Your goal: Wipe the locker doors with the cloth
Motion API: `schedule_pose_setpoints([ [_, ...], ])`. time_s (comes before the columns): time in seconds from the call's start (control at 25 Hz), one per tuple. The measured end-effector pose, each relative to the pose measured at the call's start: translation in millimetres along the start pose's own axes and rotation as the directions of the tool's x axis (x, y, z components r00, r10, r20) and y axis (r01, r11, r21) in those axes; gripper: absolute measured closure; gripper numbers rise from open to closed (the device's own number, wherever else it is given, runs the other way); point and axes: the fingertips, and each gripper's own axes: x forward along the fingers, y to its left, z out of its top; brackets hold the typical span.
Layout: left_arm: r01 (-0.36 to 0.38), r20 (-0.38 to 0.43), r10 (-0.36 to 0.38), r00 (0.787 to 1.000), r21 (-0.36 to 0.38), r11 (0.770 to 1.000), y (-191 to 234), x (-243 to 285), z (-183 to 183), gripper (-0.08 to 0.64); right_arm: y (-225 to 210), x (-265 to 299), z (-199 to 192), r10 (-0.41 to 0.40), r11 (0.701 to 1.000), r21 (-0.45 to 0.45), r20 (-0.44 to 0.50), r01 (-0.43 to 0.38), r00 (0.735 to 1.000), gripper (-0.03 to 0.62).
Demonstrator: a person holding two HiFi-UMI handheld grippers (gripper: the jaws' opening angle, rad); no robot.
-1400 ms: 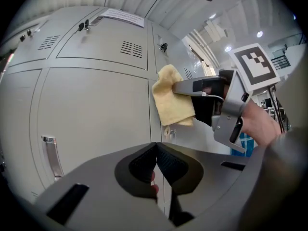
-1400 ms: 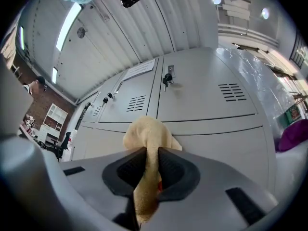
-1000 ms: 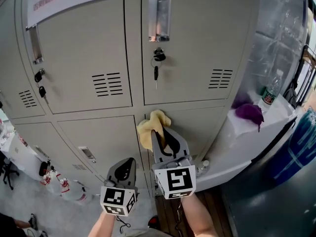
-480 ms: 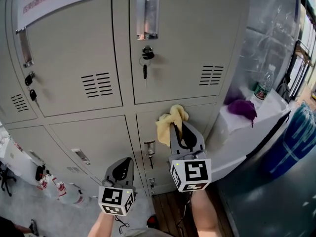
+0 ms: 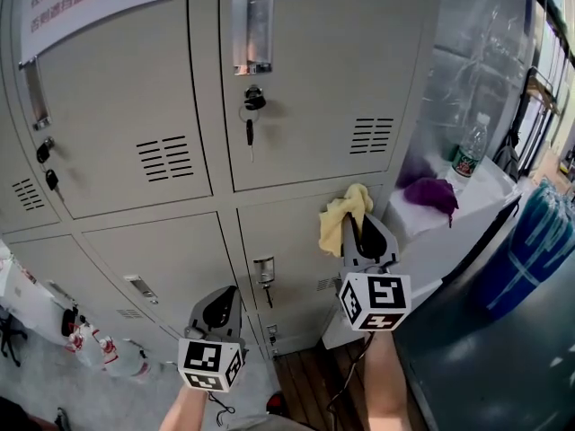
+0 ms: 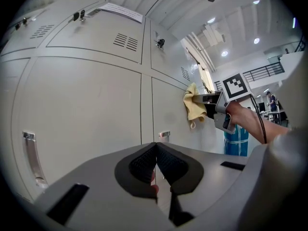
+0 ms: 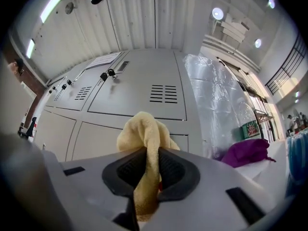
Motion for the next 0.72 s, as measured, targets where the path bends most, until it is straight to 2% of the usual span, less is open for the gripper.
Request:
schedule_pose_setpoints([
  [0.52, 0.0, -0.002, 0.0, 1.0, -0.002, 1.0, 2.6, 1.2, -2.6, 0.537, -57.7, -2.2, -6.4, -0.114, 0.993, -0.014, -0.021, 0.114, 0.993, 0.522],
  [0.72, 0.003, -0.003, -0.003, 1.0, -0.003, 1.0, 2.3, 1.4, -3.5, 0.537, -65.3, -2.6, -7.2, -0.129, 0.992, -0.007, -0.024, 0.129, 0.991, 0.523],
])
